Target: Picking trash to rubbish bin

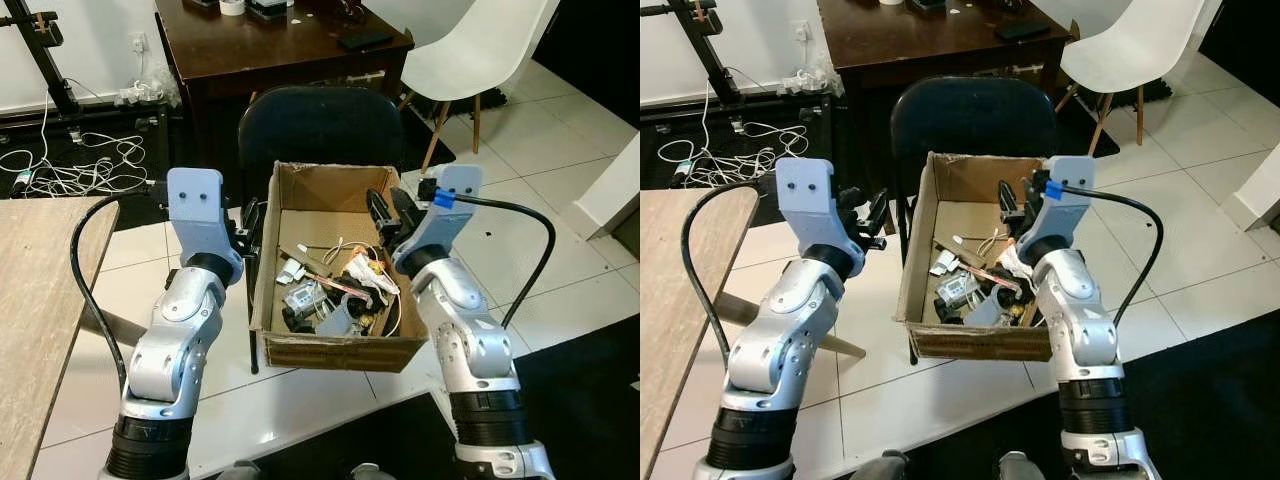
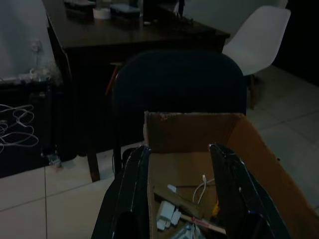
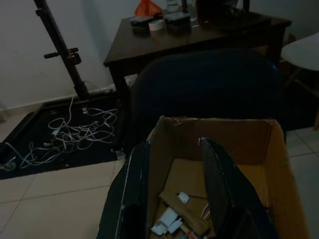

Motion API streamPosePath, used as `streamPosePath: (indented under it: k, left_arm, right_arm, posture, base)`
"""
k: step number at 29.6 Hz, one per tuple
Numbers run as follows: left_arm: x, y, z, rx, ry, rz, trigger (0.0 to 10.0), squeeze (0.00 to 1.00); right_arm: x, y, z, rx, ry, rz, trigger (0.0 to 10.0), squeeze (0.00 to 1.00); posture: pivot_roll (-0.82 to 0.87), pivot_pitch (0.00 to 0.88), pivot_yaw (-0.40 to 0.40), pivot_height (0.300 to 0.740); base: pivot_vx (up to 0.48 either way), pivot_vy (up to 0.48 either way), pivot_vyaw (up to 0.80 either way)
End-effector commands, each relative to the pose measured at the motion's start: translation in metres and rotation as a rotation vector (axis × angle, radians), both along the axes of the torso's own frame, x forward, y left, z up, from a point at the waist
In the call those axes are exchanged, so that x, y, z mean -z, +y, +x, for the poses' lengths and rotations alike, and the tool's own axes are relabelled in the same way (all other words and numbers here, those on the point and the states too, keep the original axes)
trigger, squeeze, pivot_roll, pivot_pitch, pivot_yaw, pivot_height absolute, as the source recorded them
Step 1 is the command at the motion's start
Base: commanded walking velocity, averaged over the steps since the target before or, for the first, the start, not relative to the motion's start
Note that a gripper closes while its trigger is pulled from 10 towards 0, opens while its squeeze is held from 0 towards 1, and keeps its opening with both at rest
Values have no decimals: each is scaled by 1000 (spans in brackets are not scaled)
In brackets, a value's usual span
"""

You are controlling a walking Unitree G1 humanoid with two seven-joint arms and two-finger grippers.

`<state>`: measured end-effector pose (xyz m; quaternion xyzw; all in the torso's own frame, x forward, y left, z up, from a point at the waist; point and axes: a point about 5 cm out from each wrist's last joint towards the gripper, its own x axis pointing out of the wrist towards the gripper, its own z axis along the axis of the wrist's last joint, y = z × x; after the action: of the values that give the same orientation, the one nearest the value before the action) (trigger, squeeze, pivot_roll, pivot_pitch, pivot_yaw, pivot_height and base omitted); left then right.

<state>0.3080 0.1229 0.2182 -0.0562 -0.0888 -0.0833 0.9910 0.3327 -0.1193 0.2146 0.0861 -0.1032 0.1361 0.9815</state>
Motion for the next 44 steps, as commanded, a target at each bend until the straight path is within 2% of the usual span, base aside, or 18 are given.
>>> streamPosePath:
  k: [1,24,44]
  left_arm:
    - [3,-2,-3,9,17,-20,10000,0]
    - [0,-5,-7,43,10,11,10000,0]
    - [-4,-15,-13,119,2,91,10000,0]
  right_arm:
    - [2,2,-4,-9,20,11,10000,0]
    - [5,6,-8,-10,50,22,10000,0]
    - [12,6,-11,9,79,46,10000,0]
  posture:
    - [42,126,14,740]
    - [53,114,21,740]
    - [77,138,46,740]
  base:
    - [-255,0,0]
    - [-270,0,0]
    - [0,0,0]
